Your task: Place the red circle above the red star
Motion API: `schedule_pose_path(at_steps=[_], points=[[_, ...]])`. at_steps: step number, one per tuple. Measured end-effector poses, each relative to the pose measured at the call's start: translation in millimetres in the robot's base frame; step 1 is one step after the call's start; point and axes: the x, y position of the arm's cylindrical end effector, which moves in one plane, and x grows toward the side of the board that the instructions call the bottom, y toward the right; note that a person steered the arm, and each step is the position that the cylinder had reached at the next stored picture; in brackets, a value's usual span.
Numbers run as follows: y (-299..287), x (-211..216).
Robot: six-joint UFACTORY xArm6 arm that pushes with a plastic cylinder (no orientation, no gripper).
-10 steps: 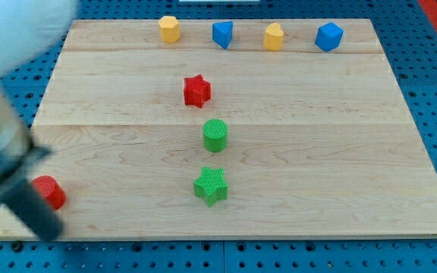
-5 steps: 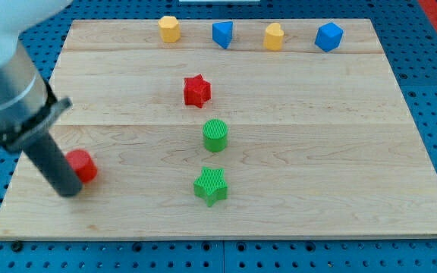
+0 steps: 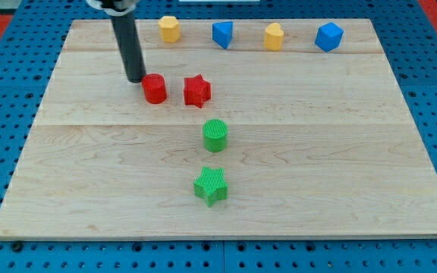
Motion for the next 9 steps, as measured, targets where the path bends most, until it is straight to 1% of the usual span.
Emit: schedule_pose_path(at_steps=[1,2,3,4,5,6,8,9], points=[[3.7,64.9],[41.6,59.8],[41.8,11.0],[39.6,-1.0],[16.9,-1.7],[28.8,-17.3],[95.8,-12.6],[81.0,-11.1]])
